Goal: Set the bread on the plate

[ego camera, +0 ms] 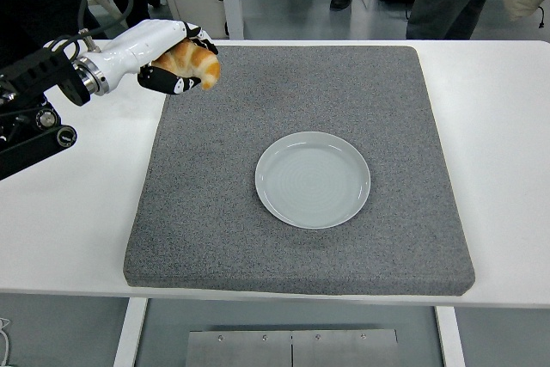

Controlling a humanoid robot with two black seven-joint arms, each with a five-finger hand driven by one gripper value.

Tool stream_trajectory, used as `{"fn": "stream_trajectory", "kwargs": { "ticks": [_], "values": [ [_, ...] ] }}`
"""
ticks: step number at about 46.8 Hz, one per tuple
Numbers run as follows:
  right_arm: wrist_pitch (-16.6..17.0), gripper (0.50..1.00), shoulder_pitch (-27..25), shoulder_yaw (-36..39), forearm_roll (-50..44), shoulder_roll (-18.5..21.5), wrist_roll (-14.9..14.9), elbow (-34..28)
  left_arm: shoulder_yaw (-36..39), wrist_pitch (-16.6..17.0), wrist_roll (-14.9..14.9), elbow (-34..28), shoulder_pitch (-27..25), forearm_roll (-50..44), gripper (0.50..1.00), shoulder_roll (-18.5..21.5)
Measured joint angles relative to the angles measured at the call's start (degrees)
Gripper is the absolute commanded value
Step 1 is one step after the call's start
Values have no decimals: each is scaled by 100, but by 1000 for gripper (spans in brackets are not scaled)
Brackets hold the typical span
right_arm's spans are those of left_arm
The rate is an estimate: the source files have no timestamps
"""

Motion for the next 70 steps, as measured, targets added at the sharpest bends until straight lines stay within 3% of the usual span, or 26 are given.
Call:
{"fn": "stream_trajectory", "kwargs": {
  "ticks": [13, 30, 53, 70],
  "values": [
    [0, 1000, 4, 0, 1, 0, 0, 0, -1, -28, -11, 0, -385, 3, 500, 186],
    [0, 1000, 0, 0, 2, 0, 0, 0, 0, -28, 14, 1, -377, -5, 500, 85],
    [0, 1000, -1, -1, 1, 0, 0, 0, 3, -21, 23, 805, -540, 2, 500, -1742],
    [2, 1000, 3, 0, 3, 0, 0, 0, 497, 33, 52, 830, -811, 5, 500, -2436]
  ]
}}
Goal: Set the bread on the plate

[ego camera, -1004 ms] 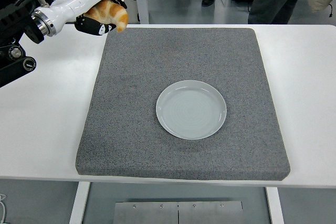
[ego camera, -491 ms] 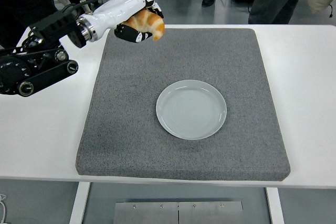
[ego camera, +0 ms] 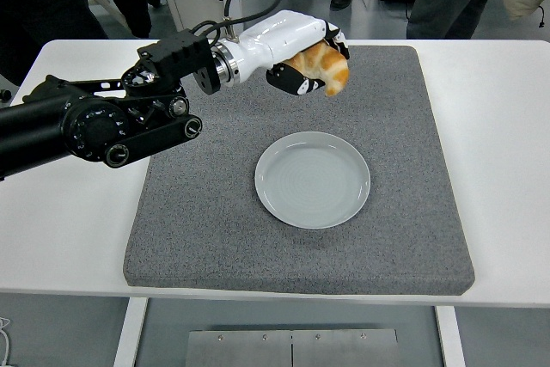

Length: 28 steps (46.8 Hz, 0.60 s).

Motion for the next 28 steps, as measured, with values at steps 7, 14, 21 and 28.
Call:
{"fn": "stream_trajectory", "kwargs": {
  "ticks": [7, 14, 21, 28],
  "values": [
    [0, 1000, -1, 0, 1, 0, 0, 0, 10, 1, 3, 4, -2, 41, 500, -311],
    [0, 1000, -6, 0, 0, 0, 0, 0, 138, 34, -52, 1, 113, 238, 500, -388],
    [0, 1000, -8, 0, 0, 0, 0, 0, 395, 363, -249, -4, 418, 402, 500, -391],
    [-2, 1000, -6, 0, 0, 0, 0, 0, 497, 564, -457, -2, 748, 403, 500, -391]
  ]
}}
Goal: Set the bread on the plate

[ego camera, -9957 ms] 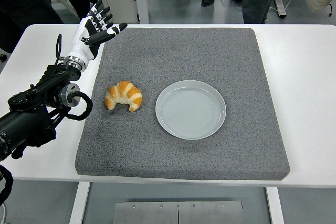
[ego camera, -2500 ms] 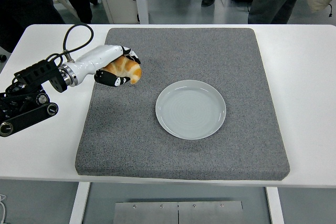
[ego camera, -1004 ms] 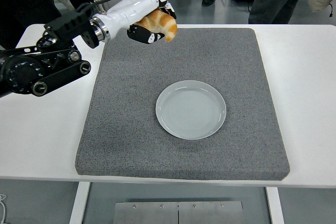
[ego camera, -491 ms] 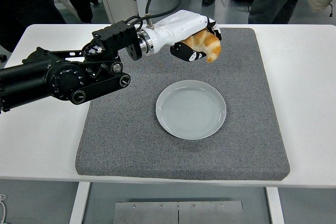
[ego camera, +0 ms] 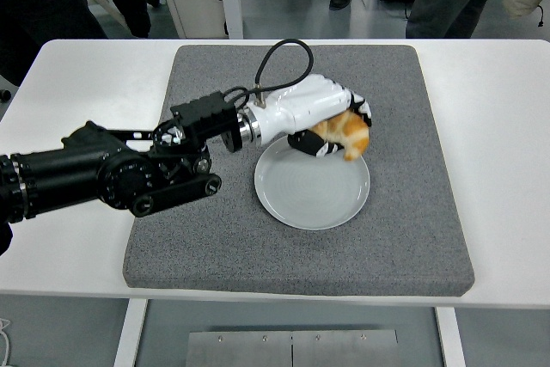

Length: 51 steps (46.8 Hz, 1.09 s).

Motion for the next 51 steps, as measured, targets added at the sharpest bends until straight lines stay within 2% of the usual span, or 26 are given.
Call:
{"fn": "stream_trajectory", "kwargs": {
  "ticks": [19, 40, 51],
  "values": [
    [0, 1000, -2, 0, 0, 0, -1, 0, 7, 184, -44, 7, 660, 0, 500, 13],
    [0, 1000, -2, 0, -1, 0, -1, 0, 7, 205, -47, 15, 840, -1, 500, 89],
    [2, 1000, -2, 0, -3, 0, -1, 0, -9, 202, -47, 237, 895, -92, 500, 81]
  ]
}}
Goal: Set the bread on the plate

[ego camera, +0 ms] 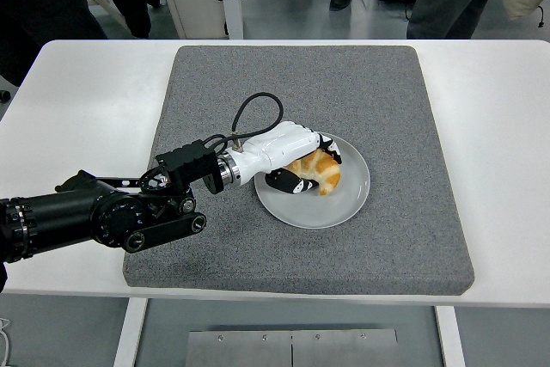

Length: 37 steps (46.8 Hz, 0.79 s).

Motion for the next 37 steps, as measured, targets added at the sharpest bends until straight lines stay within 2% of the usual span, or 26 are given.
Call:
{"fn": "stream_trajectory", "kwargs": {
  "ticks": [22, 26, 37],
  "values": [
    [0, 1000, 0, 0, 2, 0, 0, 0, -17, 0, 5, 16, 136, -56, 501, -1],
    [0, 1000, 0, 0, 2, 0, 0, 0, -36, -1, 7, 18, 148, -130, 564, -1],
    [0, 1000, 0, 0, 0, 0, 0, 0, -56, -2, 2, 17, 154, -252, 663, 1]
  ]
}}
